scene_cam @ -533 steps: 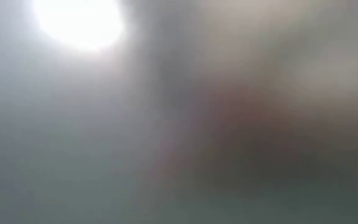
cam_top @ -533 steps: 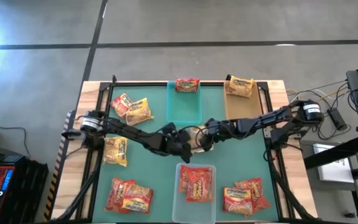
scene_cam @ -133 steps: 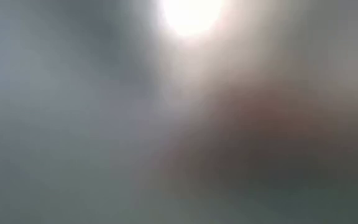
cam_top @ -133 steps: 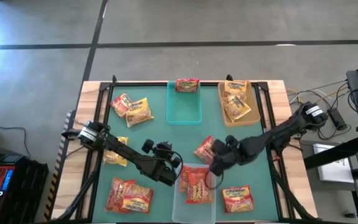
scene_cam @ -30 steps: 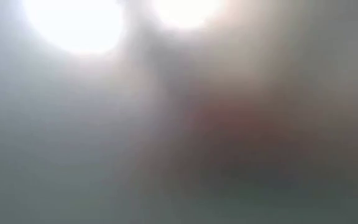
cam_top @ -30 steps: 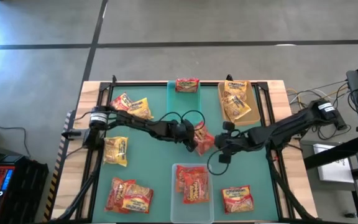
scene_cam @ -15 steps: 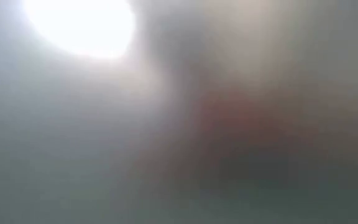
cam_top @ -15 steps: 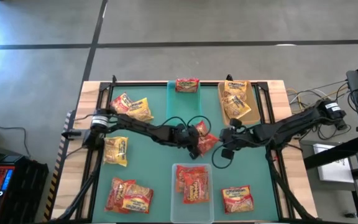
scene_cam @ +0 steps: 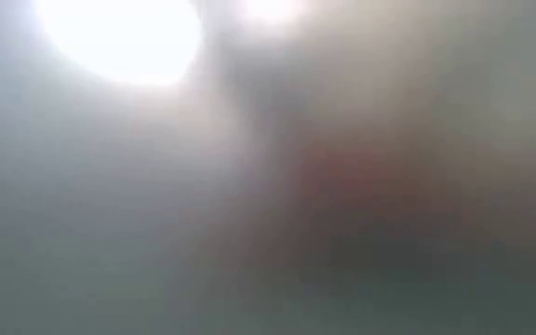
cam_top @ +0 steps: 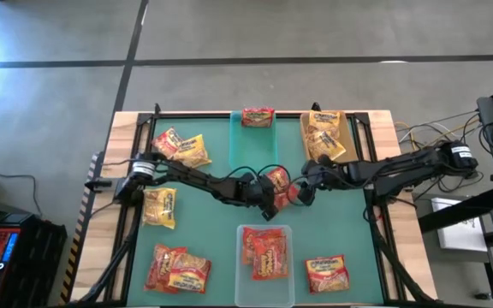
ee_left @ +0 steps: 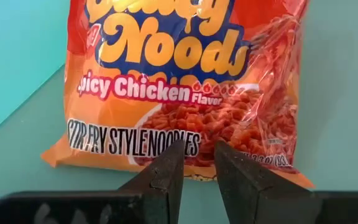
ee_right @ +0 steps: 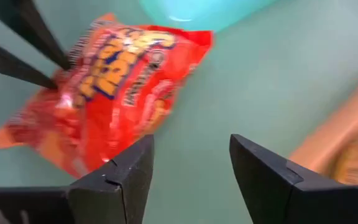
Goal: Sort Maruchan noodles
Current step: Put the right orange noodle pack into the transparent bin
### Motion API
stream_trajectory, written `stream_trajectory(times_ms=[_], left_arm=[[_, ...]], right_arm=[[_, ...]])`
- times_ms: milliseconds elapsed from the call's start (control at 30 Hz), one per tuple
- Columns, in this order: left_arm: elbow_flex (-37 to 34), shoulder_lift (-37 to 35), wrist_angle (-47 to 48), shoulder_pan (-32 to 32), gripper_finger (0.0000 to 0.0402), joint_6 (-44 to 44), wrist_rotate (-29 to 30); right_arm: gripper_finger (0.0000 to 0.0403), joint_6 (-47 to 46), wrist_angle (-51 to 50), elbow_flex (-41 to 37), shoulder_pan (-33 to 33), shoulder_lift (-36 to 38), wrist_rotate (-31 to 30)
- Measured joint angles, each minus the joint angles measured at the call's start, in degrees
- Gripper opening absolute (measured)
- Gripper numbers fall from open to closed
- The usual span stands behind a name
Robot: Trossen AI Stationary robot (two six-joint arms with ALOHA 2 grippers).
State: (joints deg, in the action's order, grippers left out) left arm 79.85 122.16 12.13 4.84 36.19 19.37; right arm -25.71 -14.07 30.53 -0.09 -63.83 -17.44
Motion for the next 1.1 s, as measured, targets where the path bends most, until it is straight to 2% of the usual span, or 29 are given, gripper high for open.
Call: stream_trajectory(times_ms=[100, 500, 767, 900, 1100], left_arm=[[-0.2, 0.8, -0.3, 0.0, 0.0075, 0.3, 0.5], [-0.6, 2.0, 1.2, 0.0, 0.0075, 0.3, -0.2], [-0.7, 2.2, 2.0, 0.0, 0.0075, 0.4, -0.5], [-0.7, 2.2, 2.0, 0.0, 0.0075, 0.4, -0.4], [-0.7, 2.2, 2.0, 0.0, 0.0075, 0.4, -0.4]], right_arm=[[0.0201, 0.0, 4.0, -0.7, -1.1, 0.0, 6.0], [0.0201, -1.1, 4.1, 1.9, -1.4, 0.0, 5.1], [0.0202, -11.6, 1.8, 0.8, -6.2, -0.5, 11.8], [0.0217, -13.5, 4.4, 0.7, -7.5, -0.8, 15.9], [0.0261, -14.0, 7.2, 0.7, -7.6, -1.0, 16.4]])
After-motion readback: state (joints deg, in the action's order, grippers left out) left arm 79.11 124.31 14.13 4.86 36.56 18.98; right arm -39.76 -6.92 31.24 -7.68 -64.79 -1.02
